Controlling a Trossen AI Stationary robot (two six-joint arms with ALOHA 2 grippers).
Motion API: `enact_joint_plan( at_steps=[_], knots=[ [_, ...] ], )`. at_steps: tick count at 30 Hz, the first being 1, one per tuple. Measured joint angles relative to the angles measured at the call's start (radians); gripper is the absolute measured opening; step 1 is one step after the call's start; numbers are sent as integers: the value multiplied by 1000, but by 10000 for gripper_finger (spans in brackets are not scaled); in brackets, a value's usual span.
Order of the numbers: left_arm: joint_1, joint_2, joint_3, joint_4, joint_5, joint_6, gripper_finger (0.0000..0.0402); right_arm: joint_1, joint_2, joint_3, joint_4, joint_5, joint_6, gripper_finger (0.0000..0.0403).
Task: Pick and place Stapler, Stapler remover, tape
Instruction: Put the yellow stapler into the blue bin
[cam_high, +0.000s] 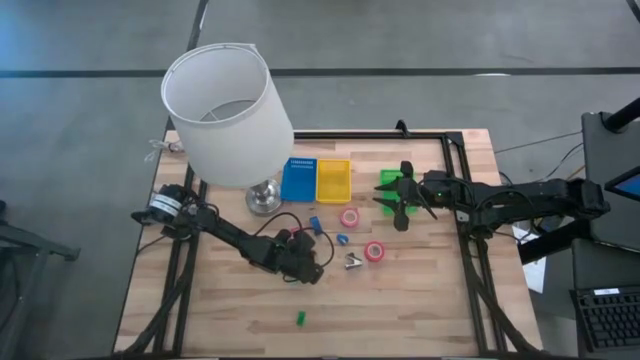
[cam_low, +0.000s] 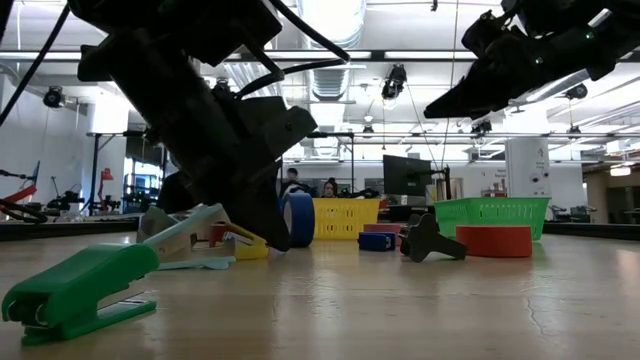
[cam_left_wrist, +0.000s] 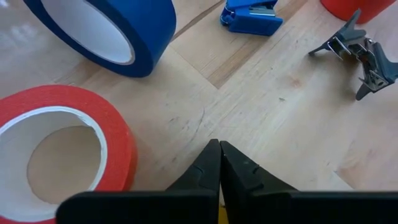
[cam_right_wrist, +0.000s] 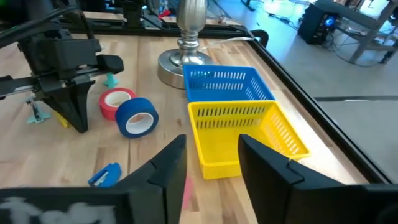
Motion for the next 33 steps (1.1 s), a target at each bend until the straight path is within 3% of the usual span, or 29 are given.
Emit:
enact_joint_plan(
  at_steps=[6,13,19,25,33],
  knots=[
    [0,0,20,-1,-9,16,2,0,5,0,-4,1,37,174],
    [6,-1,111,-1,-63,151,1,0,46,0,-6,1,37,185],
    [13,-1,188,-111,-51,260,9,0,92,0,-4,1,68,185],
    [12,-2,267,-420,82,333,64,0,128,0,-6,1,88,185],
    [12,1,234,-447,183,327,156,0,145,0,-6,-4,162,185]
  ],
)
